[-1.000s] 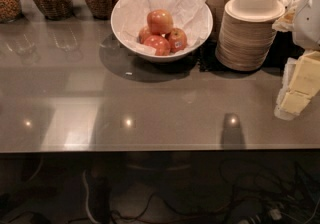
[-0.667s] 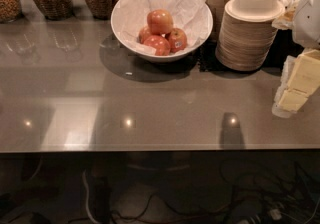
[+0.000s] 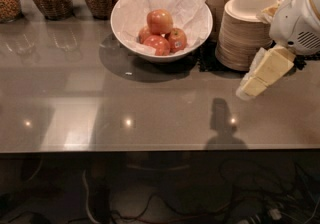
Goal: Pick apple from white bowl
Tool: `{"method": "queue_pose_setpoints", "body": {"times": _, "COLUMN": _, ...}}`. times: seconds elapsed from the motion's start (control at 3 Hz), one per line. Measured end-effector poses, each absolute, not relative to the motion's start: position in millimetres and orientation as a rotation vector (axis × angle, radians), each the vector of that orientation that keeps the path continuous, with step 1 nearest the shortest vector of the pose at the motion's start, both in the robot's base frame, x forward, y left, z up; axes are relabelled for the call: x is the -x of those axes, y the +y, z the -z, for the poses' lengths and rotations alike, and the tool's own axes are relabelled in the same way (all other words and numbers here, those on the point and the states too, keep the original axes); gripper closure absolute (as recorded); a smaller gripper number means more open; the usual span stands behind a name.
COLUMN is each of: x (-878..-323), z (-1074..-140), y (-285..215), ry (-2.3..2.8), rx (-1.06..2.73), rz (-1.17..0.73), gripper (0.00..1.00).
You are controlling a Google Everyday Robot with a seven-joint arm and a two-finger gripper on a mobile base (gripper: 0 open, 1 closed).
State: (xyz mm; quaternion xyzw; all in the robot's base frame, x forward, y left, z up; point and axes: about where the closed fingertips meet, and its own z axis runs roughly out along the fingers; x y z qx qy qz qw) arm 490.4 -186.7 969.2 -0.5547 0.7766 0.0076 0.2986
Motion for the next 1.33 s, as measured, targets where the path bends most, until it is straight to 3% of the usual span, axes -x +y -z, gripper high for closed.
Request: {"method": "queue_pose_setpoints", "body": {"times": 1.33, "x": -655.7, "z": -994.3, "y": -86.7, "ry": 1.808, "rx": 1.366, "rz": -0.079, "gripper": 0.0}}
